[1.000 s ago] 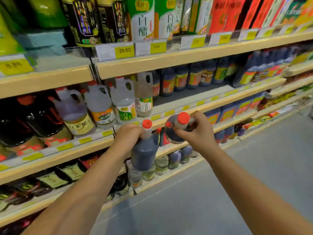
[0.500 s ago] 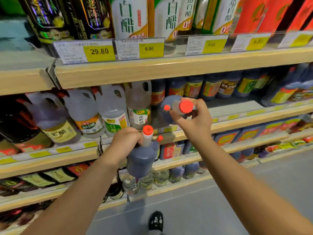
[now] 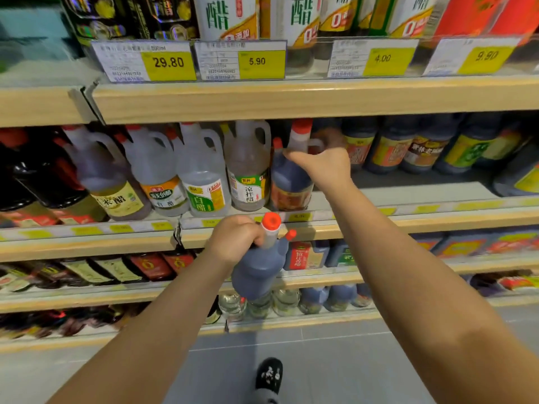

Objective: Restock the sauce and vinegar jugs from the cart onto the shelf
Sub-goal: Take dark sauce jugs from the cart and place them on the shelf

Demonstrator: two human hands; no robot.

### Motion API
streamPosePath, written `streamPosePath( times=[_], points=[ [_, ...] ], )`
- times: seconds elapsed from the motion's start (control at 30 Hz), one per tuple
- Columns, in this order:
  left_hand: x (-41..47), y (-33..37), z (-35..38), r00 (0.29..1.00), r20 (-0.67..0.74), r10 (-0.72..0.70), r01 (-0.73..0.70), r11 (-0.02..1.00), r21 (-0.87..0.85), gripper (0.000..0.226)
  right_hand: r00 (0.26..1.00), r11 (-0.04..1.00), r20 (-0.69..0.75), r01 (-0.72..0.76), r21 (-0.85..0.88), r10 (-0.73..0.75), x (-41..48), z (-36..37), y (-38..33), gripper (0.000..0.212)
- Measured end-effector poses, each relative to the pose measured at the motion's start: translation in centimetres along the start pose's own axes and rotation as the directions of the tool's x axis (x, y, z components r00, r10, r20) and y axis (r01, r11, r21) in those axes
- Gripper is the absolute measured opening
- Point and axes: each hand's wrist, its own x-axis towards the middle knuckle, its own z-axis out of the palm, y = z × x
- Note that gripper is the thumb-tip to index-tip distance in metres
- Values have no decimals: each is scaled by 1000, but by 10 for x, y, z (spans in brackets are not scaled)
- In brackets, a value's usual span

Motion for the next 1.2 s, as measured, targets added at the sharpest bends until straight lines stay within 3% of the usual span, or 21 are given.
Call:
streamPosePath(
  times=[0.07, 0.2, 0.3, 0.43, 0.53, 0.73, 0.83, 0.9, 0.93, 0.97, 1.03, 1.1, 1.17, 1.2],
  points=[
    [-5, -3, 5, 999, -16, -39, 39, 999, -25, 14, 996, 996, 33, -81, 40, 80, 0, 5, 7, 75],
    [-10, -6, 11, 997, -16, -74, 74, 997, -39, 15, 998, 963, 58, -22, 269, 7, 1, 14, 19, 60],
    [-9, -10, 15, 996, -4, -87, 86, 994, -65, 44, 995, 956, 87, -65, 287, 41, 10, 16, 22, 64],
    [-16, -3, 20, 995, -5, -97, 96, 989, -111, 42, 980, 943, 194, -96, 318, 34, 6, 4, 36, 62],
    [-24, 11, 23, 995, 22, -99, 101, 972, -212, 46, 985, 934, 175, -72, 349, 11, -24, -16, 61, 62],
    [-45, 52, 45, 987, 31, -158, 159, 921, -356, 33, 995, 977, 84, 40, 209, -59, -114, -46, 108, 24],
    [-62, 77, 54, 956, 192, -223, 285, 864, -416, 22, 982, 982, 116, 134, 129, -150, -156, -51, 113, 22],
    [-75, 93, 58, 927, 299, -225, 355, 781, -514, 13, 970, 975, 117, 201, 89, -211, -176, -53, 111, 27],
    [-79, 98, 61, 920, 338, -199, 368, 735, -569, 22, 966, 970, 97, 236, 54, -240, -183, -53, 109, 37],
    [-83, 103, 64, 914, 368, -170, 378, 686, -622, 45, 965, 967, 73, 252, 22, -253, -189, -52, 107, 49],
    [-94, 113, 72, 905, 404, -131, 391, 626, -675, 65, 974, 975, 38, 223, 4, -223, -196, -52, 102, 70],
    [-107, 121, 82, 889, 446, -108, 422, 575, -701, 53, 988, 988, 4, 153, 21, -153, -198, -51, 96, 85],
    [-117, 125, 91, 861, 498, -101, 476, 504, -721, 54, 992, 993, -72, 111, 47, -108, -193, -50, 88, 87],
    [-121, 125, 94, 850, 517, -100, 501, 460, -733, 65, 988, 994, -122, 97, 56, -89, -189, -51, 84, 84]
  ],
)
